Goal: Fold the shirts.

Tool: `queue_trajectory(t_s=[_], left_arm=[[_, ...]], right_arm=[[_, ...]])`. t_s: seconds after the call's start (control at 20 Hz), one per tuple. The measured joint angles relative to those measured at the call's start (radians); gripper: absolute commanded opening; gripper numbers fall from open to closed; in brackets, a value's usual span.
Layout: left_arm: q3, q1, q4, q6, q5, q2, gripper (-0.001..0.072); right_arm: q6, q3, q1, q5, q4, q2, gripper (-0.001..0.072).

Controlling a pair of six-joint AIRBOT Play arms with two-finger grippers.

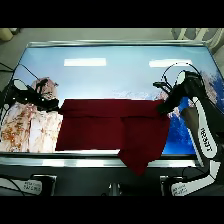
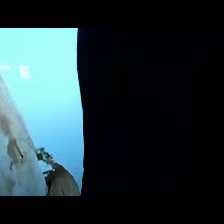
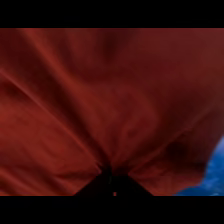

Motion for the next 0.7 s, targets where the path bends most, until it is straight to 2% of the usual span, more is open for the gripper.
queue_trajectory(t_s=[0.05,0.15,0.25,0.45,0.5,0.7], left_arm=[[-0.011,0.0,0.002,-0.001,-0.008,-0.005,0.0095],[-0.023,0.001,-0.01,-0.005,-0.024,-0.013,0.0464],[-0.017,0.006,-0.037,-0.01,-0.039,-0.016,0.0468],[0.029,0.046,-0.056,-0.017,-0.107,0.017,0.0465],[0.032,0.06,-0.043,-0.019,-0.127,0.038,0.0465],[-0.093,0.1,0.077,-0.043,-0.172,0.176,0.0465]], right_arm=[[0.008,-0.013,0.0,-0.003,0.005,0.0,0.005],[0.028,-0.029,0.0,-0.014,0.014,0.004,0.0373],[0.03,-0.031,0.0,-0.023,0.017,0.021,0.0523],[0.002,-0.009,-0.024,-0.005,-0.058,0.112,0.052],[0.001,-0.011,-0.049,0.008,-0.068,0.14,0.0486],[-0.005,-0.14,-0.187,0.044,-0.037,0.262,0.0484]])
